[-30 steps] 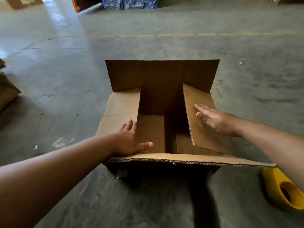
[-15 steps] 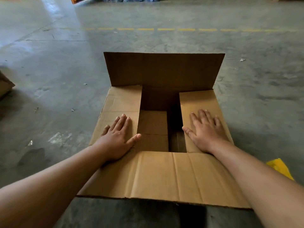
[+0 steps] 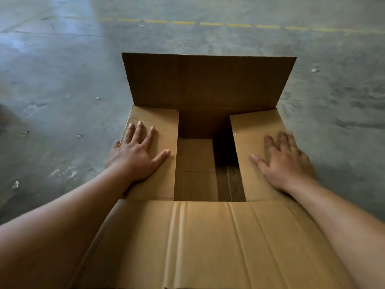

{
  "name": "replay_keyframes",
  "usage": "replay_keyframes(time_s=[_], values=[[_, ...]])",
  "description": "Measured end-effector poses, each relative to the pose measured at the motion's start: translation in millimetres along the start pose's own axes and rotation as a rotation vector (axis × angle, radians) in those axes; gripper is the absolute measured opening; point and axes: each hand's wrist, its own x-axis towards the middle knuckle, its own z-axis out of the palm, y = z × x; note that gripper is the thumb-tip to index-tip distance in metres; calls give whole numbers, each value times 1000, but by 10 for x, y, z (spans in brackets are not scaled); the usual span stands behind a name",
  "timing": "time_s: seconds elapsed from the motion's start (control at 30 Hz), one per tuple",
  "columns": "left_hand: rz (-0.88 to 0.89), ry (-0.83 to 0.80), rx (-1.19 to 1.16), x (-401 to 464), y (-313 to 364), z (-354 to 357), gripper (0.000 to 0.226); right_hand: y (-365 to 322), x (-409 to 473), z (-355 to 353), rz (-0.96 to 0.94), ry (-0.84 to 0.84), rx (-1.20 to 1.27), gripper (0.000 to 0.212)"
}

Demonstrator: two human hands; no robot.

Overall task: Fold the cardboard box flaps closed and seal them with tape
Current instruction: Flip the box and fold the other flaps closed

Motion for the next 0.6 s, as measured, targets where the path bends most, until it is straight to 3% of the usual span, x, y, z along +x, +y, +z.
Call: replay_keyframes(time_s=[0.3,0.47,0.53,0.6], values=[[34,22,-47,106,-21,-39,111,-59,10,-18,32,0,-33,84],[68,169,-276,38,-113,-32,91,-42,-80,-89,78,156,-23,71],[106,165,-404,-6,-188,-71,81,35,-91,-151,58,130,92,72],[151,60,-389,-80,-264,-163,79,131,-94,-265,27,4,195,73]])
